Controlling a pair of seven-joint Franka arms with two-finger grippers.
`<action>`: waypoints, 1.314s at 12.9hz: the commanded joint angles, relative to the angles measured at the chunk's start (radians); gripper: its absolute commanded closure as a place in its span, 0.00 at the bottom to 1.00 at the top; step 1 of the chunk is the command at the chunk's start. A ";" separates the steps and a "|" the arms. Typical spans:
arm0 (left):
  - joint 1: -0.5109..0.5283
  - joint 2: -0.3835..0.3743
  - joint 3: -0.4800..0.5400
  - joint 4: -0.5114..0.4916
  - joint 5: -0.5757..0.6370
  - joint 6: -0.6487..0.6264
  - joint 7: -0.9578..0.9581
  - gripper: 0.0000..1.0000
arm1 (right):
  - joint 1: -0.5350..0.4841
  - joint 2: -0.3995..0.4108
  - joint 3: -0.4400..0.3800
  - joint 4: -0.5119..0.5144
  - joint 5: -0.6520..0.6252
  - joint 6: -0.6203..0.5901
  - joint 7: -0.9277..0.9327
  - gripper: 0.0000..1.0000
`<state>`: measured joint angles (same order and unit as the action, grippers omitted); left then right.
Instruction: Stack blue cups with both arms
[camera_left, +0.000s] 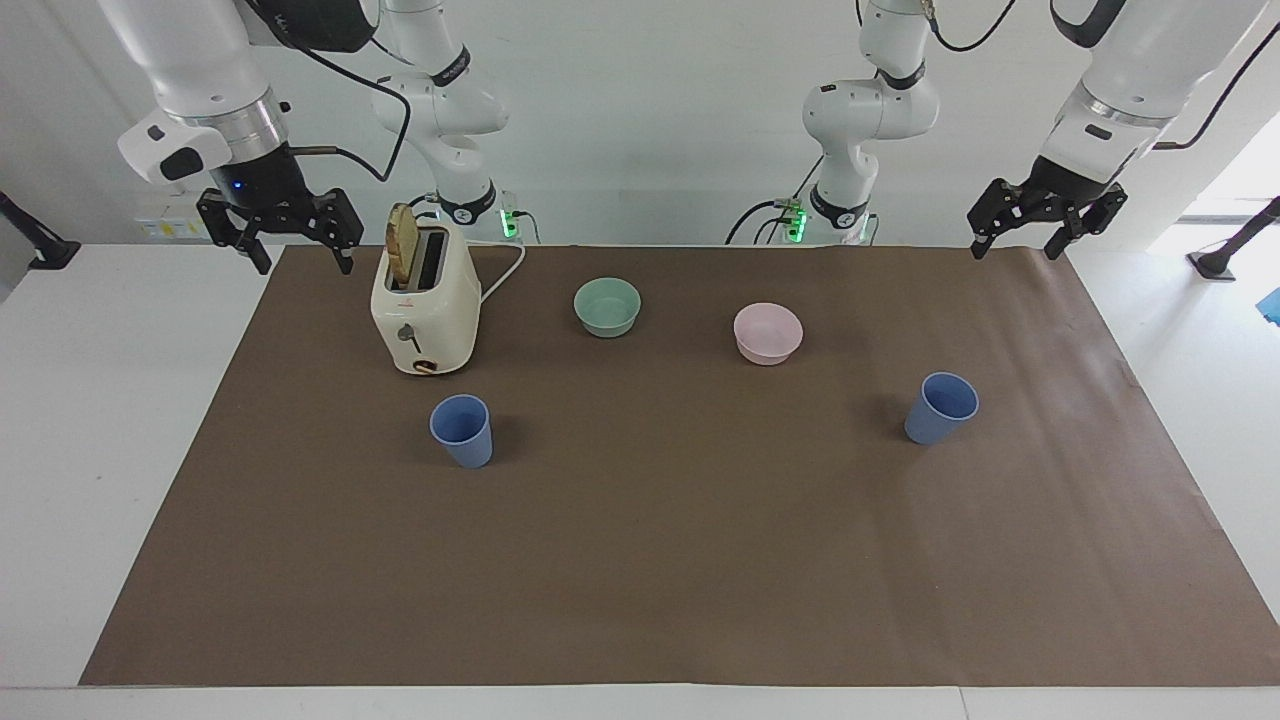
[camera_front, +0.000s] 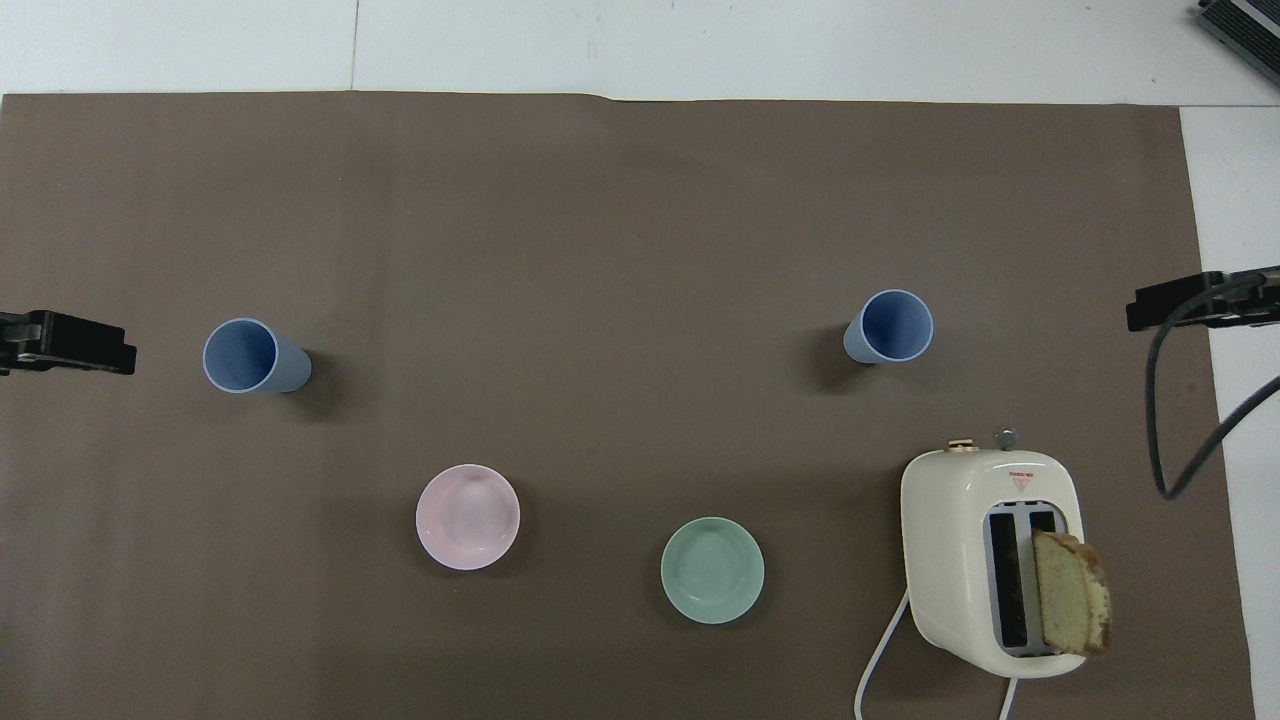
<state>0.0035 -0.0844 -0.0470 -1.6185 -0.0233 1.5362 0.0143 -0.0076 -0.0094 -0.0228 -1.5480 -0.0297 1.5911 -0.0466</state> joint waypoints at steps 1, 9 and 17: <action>-0.019 -0.021 0.015 -0.024 -0.010 0.001 -0.002 0.00 | -0.011 -0.029 0.007 -0.038 0.013 0.026 0.016 0.00; -0.019 -0.021 0.015 -0.024 -0.010 0.002 -0.002 0.00 | -0.011 -0.027 0.007 -0.038 0.013 0.026 0.017 0.00; -0.003 -0.003 0.016 -0.035 -0.010 0.064 -0.002 0.00 | -0.006 -0.029 0.007 -0.038 0.013 0.027 0.019 0.00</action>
<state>0.0042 -0.0825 -0.0432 -1.6204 -0.0234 1.5553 0.0143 -0.0070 -0.0108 -0.0218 -1.5491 -0.0296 1.5911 -0.0466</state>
